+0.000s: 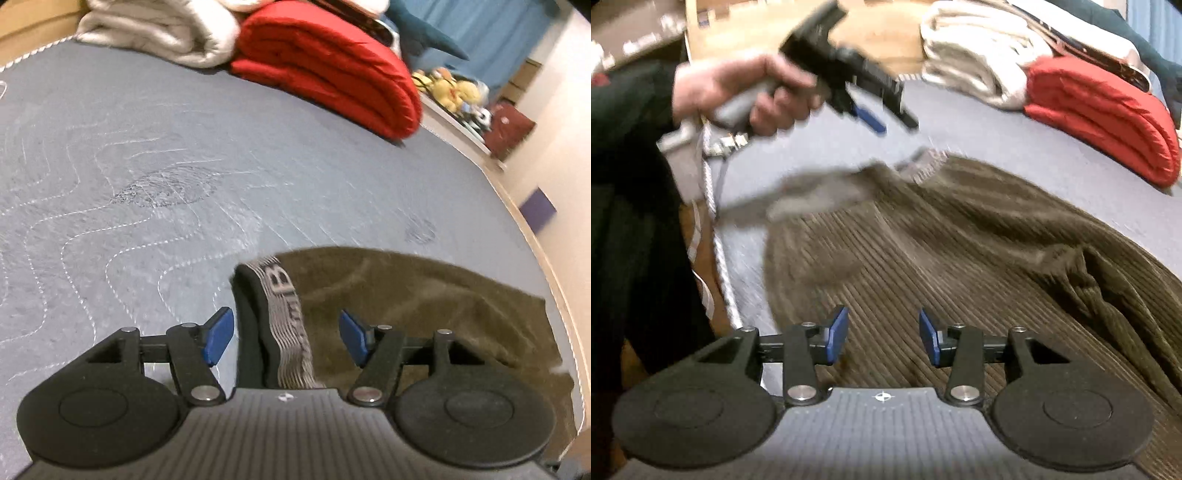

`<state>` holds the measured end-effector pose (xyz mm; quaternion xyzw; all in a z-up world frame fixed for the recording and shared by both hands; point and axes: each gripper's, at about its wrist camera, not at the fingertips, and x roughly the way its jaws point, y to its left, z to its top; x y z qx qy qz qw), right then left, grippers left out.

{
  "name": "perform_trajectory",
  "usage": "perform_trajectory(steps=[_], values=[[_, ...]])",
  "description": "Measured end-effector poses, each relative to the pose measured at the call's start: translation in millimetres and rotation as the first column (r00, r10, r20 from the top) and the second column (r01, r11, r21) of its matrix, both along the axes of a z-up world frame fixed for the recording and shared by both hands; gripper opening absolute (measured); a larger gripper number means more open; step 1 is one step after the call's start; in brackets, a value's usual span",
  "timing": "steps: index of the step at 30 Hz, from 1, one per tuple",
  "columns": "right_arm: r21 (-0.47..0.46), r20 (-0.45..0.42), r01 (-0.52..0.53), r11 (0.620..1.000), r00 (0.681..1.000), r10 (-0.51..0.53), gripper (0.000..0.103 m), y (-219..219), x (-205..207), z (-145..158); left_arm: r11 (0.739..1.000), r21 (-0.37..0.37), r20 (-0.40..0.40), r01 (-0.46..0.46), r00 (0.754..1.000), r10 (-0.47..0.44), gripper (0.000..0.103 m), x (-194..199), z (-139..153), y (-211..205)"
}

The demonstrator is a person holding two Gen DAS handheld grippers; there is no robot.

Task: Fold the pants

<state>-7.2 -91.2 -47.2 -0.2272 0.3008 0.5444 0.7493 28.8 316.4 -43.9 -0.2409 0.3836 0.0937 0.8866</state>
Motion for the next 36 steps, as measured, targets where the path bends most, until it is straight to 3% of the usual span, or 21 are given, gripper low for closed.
perform_trajectory(steps=[4, 7, 12, 14, 15, 16, 17, 18, 21, 25, 28, 31, 33, 35, 36], values=[[-0.092, 0.022, 0.100, 0.991, 0.995, -0.098, 0.045, -1, 12, -20, 1.000, -0.001, -0.036, -0.028, 0.999, 0.028, 0.069, 23, -16, 13], [-0.139, 0.025, 0.200, 0.970, 0.980, -0.198, 0.047, 0, 26, -36, 0.998, -0.054, -0.046, -0.039, 0.998, 0.036, 0.069, 39, -34, 24], [-0.125, -0.011, 0.213, 0.969, 0.976, -0.216, 0.050, -8, 33, -38, 0.988, -0.154, -0.059, -0.027, 0.998, 0.018, 0.068, 58, -57, 29], [-0.124, -0.009, 0.210, 0.970, 0.977, -0.212, 0.050, -9, 33, -39, 0.993, -0.113, -0.064, -0.016, 0.998, 0.009, 0.066, 65, -60, 24], [-0.123, -0.010, 0.207, 0.971, 0.978, -0.210, 0.050, -9, 33, -39, 0.997, -0.080, -0.065, -0.005, 0.998, 0.000, 0.052, 68, -58, 21], [-0.121, -0.012, 0.204, 0.971, 0.978, -0.207, 0.050, -8, 33, -39, 0.998, -0.060, -0.067, 0.000, 0.998, -0.004, 0.047, 70, -57, 20], [-0.120, -0.017, 0.202, 0.972, 0.978, -0.206, 0.050, -8, 34, -39, 0.998, -0.067, -0.054, -0.008, 0.999, 0.004, 0.034, 70, -54, 23], [-0.118, -0.024, 0.202, 0.972, 0.978, -0.206, 0.050, -9, 35, -39, 0.997, -0.070, -0.030, -0.036, 0.999, 0.034, 0.030, 66, -49, 28], [-0.116, -0.032, 0.204, 0.972, 0.978, -0.208, 0.050, -10, 34, -38, 0.995, -0.021, 0.042, -0.101, 0.994, 0.102, 0.030, 56, -32, 33], [-0.120, -0.023, 0.201, 0.972, 0.978, -0.205, 0.050, -11, 30, -38, 0.996, 0.017, -0.040, -0.086, 0.995, 0.087, 0.034, 61, -47, 25], [-0.116, -0.030, 0.204, 0.972, 0.978, -0.209, 0.050, -12, 31, -37, 0.996, 0.029, -0.015, -0.086, 0.996, 0.086, 0.037, 61, -34, 24], [-0.102, -0.034, 0.217, 0.971, 0.975, -0.221, 0.050, -15, 35, -32, 0.994, 0.086, 0.006, -0.061, 0.998, 0.061, 0.039, 63, -23, 15], [-0.070, -0.029, 0.244, 0.967, 0.969, -0.247, 0.050, -18, 38, -24, 0.989, 0.139, 0.007, -0.041, 0.999, 0.040, 0.039, 64, -20, 7], [-0.030, -0.041, 0.286, 0.958, 0.957, -0.287, 0.050, -23, 45, -15, 0.989, 0.146, -0.003, -0.038, 0.999, 0.039, 0.040, 65, -21, 5], [-0.009, -0.052, 0.308, 0.951, 0.950, -0.308, 0.050, -27, 49, -11, 0.989, 0.144, -0.016, -0.044, 0.999, 0.047, 0.045, 66, -23, 7]])
